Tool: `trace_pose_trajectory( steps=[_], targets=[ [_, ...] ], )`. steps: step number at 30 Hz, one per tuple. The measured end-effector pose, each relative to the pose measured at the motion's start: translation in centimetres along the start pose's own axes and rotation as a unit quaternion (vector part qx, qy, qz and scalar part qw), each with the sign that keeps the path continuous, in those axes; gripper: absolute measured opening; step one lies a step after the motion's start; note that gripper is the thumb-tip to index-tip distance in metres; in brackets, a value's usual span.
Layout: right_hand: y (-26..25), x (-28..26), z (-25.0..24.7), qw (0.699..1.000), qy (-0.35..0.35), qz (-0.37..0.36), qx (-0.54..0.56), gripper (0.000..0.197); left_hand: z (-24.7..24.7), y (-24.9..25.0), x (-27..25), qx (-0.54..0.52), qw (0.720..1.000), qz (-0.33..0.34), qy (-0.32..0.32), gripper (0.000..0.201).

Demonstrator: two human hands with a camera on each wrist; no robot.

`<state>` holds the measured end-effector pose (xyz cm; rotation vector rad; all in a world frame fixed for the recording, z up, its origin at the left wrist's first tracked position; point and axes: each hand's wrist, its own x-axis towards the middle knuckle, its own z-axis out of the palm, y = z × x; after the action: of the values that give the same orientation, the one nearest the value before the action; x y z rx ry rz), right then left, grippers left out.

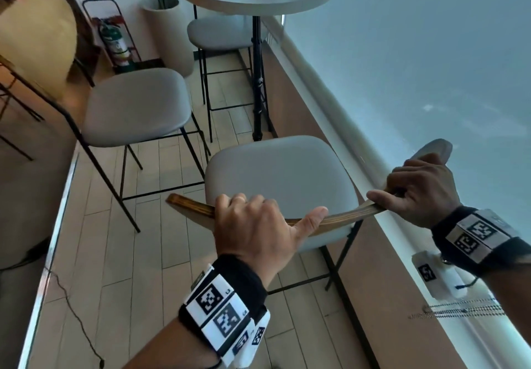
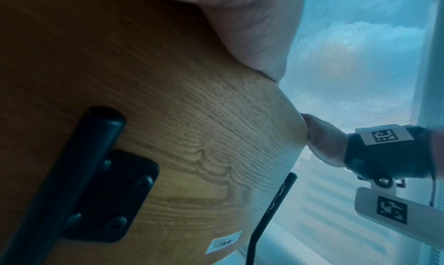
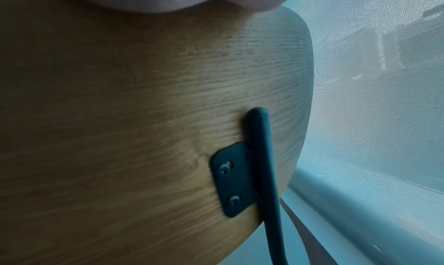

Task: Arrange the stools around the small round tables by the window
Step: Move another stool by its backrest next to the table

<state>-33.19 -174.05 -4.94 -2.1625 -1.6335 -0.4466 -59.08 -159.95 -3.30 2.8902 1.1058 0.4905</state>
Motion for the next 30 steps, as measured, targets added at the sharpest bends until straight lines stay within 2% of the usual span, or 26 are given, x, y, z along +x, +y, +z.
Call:
trace_pose_trajectory(
  steps=[6,10,21,27,30],
  targets=[
    [0.9,0.4,0.0,1.000,0.000,-0.006,-0.001,0.072,0.6,0.9,0.5,-0.010,1.000,-0.013,0.017,0.087],
    [0.9,-0.2,0.3,1.000,0.023,-0.005,-0.007,0.074,0.8,0.9,0.4,-0.011,0.999,-0.012,0.039,0.086],
    [2.3,-1.1,-1.1,1.000,0.023,-0.004,0.015,0.072,0.8,3.0,0.1,-0.021,0.999,-0.008,0.038,0.084],
    [2.5,-0.8,-1.2,0.999,0.005,0.011,0.032,0.075,0.5,3.2,0.3,-0.018,1.000,-0.022,0.008,0.084],
    [2.1,-1.2,-1.3,0.999,0.002,0.023,0.040,0.072,0.0,2.7,-0.3,-0.071,0.997,-0.001,0.024,0.075]
  ],
)
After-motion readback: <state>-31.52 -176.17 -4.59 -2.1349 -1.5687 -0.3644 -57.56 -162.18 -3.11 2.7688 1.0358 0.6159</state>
